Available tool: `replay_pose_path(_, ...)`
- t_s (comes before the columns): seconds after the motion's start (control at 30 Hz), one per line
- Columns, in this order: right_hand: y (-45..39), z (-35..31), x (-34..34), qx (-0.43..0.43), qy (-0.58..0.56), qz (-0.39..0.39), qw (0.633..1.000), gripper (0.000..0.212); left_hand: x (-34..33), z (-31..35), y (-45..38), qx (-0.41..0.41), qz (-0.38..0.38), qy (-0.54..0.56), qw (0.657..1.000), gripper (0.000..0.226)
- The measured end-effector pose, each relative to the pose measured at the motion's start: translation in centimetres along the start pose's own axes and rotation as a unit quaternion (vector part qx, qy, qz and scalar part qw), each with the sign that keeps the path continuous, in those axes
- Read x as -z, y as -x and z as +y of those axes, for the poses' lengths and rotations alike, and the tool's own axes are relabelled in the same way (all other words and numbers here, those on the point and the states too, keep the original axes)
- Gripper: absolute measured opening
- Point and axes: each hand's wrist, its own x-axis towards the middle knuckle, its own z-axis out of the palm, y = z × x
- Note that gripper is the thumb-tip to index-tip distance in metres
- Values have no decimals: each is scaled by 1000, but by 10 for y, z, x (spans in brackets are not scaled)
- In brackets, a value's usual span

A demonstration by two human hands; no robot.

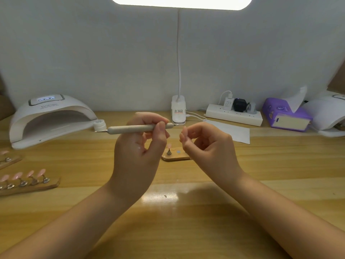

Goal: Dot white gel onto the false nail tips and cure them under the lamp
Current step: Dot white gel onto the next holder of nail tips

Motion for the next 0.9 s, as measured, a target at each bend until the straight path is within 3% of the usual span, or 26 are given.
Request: replay_pose_path(0.9, -1, -5, -2, 46, 35, 9, 998, 8, -2, 2, 1, 26, -22, -25, 999, 9)
